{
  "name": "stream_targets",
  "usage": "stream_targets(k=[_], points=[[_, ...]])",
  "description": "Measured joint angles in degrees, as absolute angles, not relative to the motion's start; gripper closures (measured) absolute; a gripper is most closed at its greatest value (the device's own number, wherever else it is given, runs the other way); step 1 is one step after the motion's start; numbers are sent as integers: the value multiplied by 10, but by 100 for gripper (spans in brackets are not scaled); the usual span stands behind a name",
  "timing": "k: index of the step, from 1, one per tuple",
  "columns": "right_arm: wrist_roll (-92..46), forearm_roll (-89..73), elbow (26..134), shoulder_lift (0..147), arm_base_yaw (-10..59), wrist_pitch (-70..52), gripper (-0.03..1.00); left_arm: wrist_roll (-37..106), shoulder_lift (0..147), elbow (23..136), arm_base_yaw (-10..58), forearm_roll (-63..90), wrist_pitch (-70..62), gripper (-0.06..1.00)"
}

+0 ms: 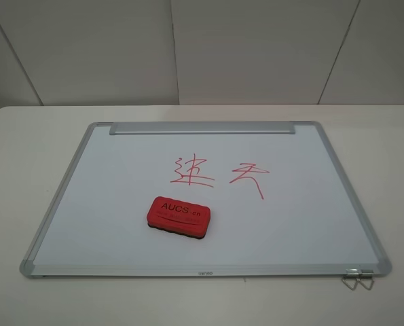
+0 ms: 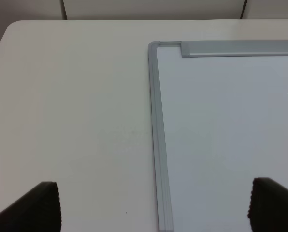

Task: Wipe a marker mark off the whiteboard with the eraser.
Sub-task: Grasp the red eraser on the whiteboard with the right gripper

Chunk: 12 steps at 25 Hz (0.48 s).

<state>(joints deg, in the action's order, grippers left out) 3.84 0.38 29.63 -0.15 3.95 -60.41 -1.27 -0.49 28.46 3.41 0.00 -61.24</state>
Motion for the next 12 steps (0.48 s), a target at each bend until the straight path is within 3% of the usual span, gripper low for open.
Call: stream_targets(k=[12], points=[[38, 4, 296, -2, 40, -604, 15, -13, -5, 285, 34, 0, -612, 17]])
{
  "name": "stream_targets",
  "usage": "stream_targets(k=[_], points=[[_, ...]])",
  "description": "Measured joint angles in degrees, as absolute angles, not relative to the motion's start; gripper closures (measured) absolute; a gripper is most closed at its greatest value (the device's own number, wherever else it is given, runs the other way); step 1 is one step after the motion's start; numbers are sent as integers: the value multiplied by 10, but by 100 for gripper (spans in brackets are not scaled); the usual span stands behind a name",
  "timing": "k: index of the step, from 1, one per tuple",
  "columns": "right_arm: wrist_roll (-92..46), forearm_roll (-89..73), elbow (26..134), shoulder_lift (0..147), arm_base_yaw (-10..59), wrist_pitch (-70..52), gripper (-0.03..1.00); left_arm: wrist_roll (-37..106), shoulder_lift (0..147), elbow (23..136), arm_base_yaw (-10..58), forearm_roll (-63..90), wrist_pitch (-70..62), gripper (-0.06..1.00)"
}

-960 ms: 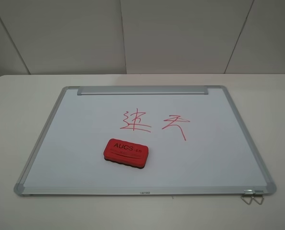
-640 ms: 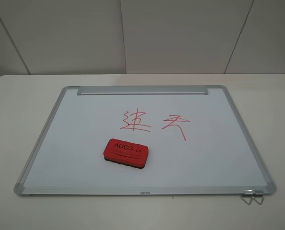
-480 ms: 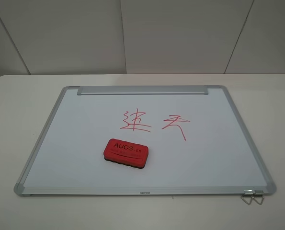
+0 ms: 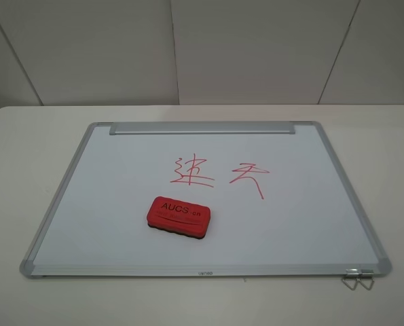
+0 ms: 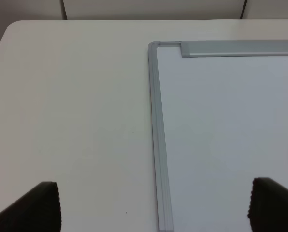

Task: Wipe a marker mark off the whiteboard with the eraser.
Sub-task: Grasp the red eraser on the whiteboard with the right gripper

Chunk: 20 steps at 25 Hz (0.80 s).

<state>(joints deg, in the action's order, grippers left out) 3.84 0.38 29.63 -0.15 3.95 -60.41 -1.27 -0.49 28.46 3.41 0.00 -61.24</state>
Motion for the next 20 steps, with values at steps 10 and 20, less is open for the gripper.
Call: stream_targets(k=[10, 20], points=[[38, 4, 296, -2, 40, -604, 15, -13, -5, 285, 34, 0, -612, 17], [38, 3, 296, 45, 40, -605, 15, -13, -5, 285, 34, 0, -612, 17]])
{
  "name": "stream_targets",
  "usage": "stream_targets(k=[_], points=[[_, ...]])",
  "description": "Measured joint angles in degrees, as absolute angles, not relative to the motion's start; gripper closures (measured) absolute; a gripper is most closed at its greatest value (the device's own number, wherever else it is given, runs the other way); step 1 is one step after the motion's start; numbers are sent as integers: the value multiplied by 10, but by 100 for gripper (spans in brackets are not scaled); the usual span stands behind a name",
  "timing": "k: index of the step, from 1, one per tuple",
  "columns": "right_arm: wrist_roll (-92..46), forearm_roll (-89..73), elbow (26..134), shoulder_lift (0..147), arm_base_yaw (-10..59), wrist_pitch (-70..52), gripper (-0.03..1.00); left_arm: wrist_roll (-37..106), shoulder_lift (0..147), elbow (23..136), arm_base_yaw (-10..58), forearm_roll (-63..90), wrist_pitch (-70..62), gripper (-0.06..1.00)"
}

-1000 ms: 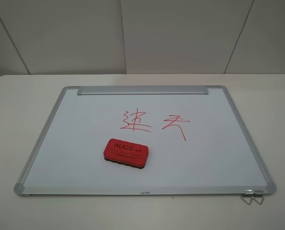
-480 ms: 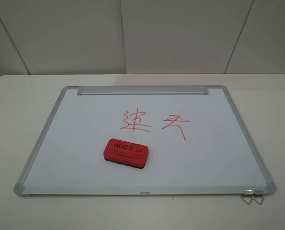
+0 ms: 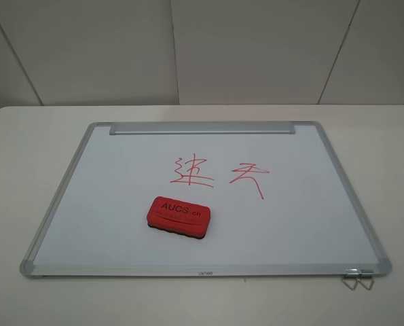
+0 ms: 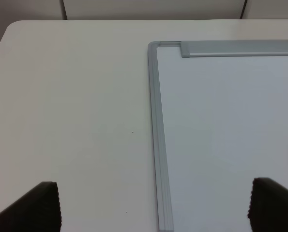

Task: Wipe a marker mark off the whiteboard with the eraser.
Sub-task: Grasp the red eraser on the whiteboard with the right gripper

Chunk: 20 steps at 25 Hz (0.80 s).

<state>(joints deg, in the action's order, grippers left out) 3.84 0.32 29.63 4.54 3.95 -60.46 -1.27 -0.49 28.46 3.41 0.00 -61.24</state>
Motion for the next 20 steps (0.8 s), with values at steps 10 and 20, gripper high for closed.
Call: stream_targets(k=[10, 20], points=[[-12, -94, 321, 419, 102, -538, 15, -13, -5, 285, 34, 0, -612, 17], [-136, -87, 524, 857, 322, -509, 15, -13, -5, 285, 34, 0, -612, 17]])
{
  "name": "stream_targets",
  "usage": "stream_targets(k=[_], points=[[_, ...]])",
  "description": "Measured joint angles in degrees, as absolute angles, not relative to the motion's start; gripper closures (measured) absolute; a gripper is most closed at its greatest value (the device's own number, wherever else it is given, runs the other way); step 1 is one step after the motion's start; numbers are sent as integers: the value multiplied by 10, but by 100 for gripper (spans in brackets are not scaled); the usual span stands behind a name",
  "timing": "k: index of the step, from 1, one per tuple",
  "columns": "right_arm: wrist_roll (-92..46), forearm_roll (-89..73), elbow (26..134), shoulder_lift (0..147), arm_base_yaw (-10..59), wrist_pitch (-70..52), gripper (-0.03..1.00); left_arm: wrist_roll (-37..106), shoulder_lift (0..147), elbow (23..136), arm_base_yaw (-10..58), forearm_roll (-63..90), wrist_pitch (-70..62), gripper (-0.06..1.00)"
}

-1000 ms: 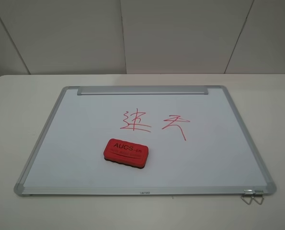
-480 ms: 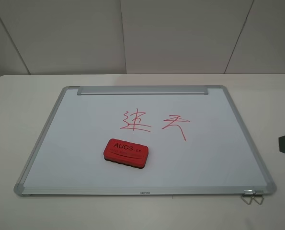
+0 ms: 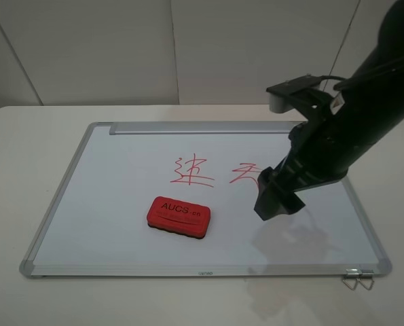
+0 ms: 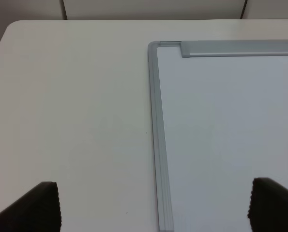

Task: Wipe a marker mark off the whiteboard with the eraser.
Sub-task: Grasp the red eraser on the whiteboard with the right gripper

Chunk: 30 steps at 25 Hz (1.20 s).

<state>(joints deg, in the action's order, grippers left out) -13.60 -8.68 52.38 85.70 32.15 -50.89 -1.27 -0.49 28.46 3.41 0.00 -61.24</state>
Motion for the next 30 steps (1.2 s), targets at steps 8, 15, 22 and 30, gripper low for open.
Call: stream_targets(k=[8, 15, 22, 30], points=[[-249, -82, 653, 994, 414, -510, 15, -13, -5, 285, 34, 0, -612, 17], [-296, -43, 751, 1120, 455, -493, 15, -13, -5, 285, 34, 0, -612, 17], [-283, -14, 754, 1170, 456, -473, 15, -13, -5, 285, 34, 0, -612, 17], [-234, 14, 813, 1214, 481, -506, 15, -13, -5, 285, 34, 0, -612, 17]])
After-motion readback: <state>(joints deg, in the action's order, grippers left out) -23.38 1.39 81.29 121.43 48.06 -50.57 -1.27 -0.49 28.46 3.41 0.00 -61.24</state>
